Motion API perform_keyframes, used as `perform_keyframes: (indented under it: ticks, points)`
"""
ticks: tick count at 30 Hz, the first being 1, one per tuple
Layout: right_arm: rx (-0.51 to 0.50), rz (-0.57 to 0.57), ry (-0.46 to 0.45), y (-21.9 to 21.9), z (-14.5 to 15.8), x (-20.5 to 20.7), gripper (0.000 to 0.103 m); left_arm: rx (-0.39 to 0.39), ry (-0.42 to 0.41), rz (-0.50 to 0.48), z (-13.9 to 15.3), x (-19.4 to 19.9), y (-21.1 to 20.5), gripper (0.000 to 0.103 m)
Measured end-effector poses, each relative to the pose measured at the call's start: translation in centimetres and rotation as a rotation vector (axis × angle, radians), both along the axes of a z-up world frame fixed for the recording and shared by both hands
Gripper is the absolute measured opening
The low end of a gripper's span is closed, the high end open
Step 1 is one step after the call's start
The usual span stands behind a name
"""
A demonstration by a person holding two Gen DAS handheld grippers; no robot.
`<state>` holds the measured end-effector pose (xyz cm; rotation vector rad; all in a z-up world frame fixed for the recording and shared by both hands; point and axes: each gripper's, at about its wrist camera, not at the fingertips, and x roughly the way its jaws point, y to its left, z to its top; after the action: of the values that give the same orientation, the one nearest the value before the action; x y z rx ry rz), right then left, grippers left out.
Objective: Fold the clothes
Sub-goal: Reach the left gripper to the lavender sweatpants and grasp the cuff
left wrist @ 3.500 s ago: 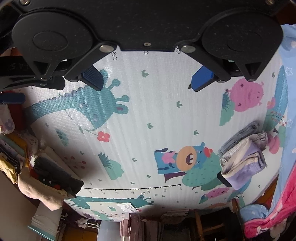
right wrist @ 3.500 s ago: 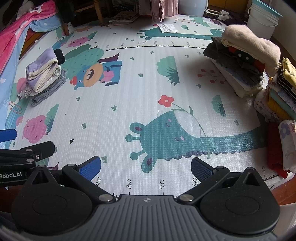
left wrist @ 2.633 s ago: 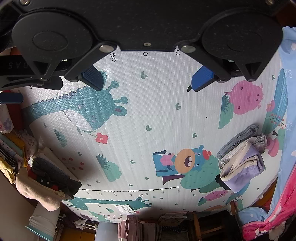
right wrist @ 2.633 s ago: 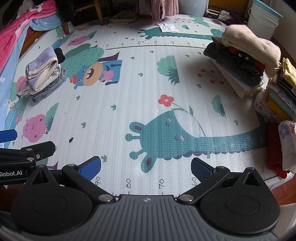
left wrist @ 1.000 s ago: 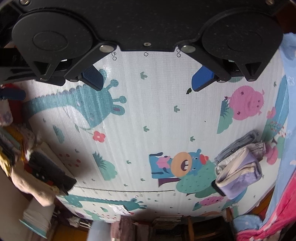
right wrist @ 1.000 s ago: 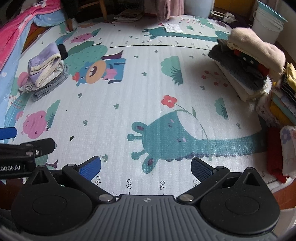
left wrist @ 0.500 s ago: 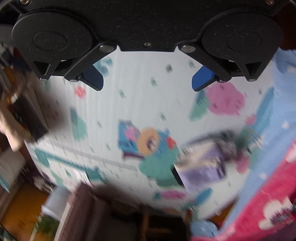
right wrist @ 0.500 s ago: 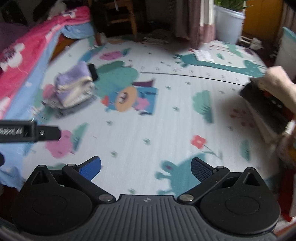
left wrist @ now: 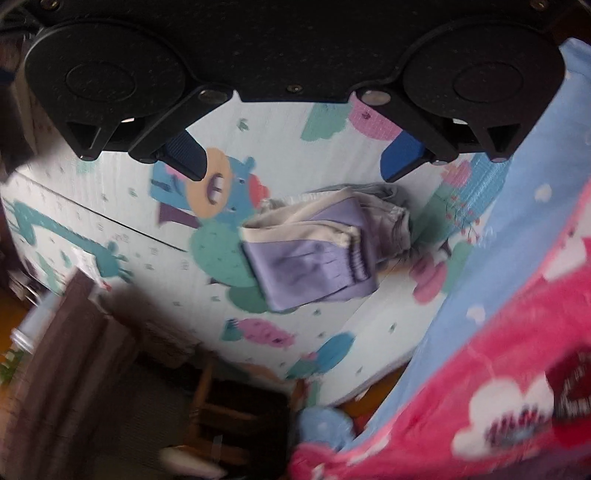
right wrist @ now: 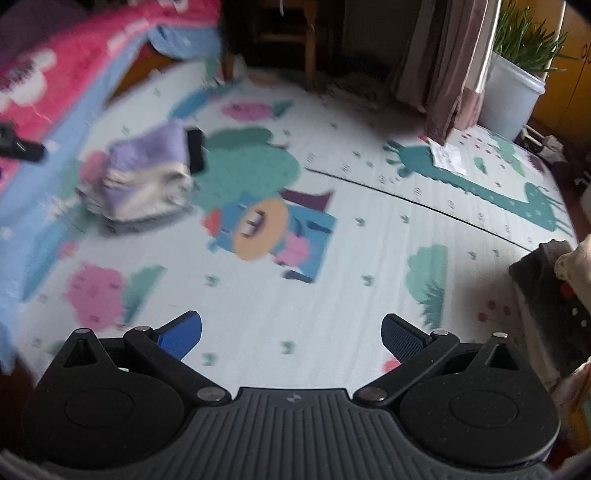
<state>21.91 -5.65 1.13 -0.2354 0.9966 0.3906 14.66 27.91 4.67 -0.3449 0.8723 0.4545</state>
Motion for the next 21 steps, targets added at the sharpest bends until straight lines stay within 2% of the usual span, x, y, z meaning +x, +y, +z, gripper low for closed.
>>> perform_keyframes:
  ticks: [5,9,11,12,13,14,17,21]
  points:
    - [0.019,0.007,0.047,0.5,-3.2,2.5,0.103,-0.059,-0.011,0.054,-3.4,3.2,5.1,0.098]
    - [0.006,0.098,0.047,1.1,-5.7,3.7,0.101,-0.182,-0.104,0.09,-5.6,5.5,8.2,0.079]
    - [-0.018,0.129,0.046,1.0,-7.4,4.1,0.096,-0.231,-0.142,0.094,-7.2,6.5,9.1,0.076]
    - [-0.014,0.125,0.048,0.8,-8.3,4.4,0.087,-0.234,-0.129,0.076,-8.2,7.2,9.3,0.073]
    - [-0.003,0.114,0.053,0.4,-9.3,4.7,0.083,-0.214,-0.099,0.053,-9.0,7.9,9.3,0.068]
    - [0.007,0.103,0.057,0.1,-10.2,5.0,0.076,-0.203,-0.09,0.043,-9.5,8.4,9.6,0.067]
    - [0.04,0.078,0.081,-0.7,-12.8,5.5,0.075,-0.192,-0.08,0.038,-10.8,9.6,10.6,0.063]
    - [0.027,0.062,0.139,-1.2,-16.4,5.9,0.084,-0.163,-0.06,0.03,-12.6,11.0,11.2,0.061]
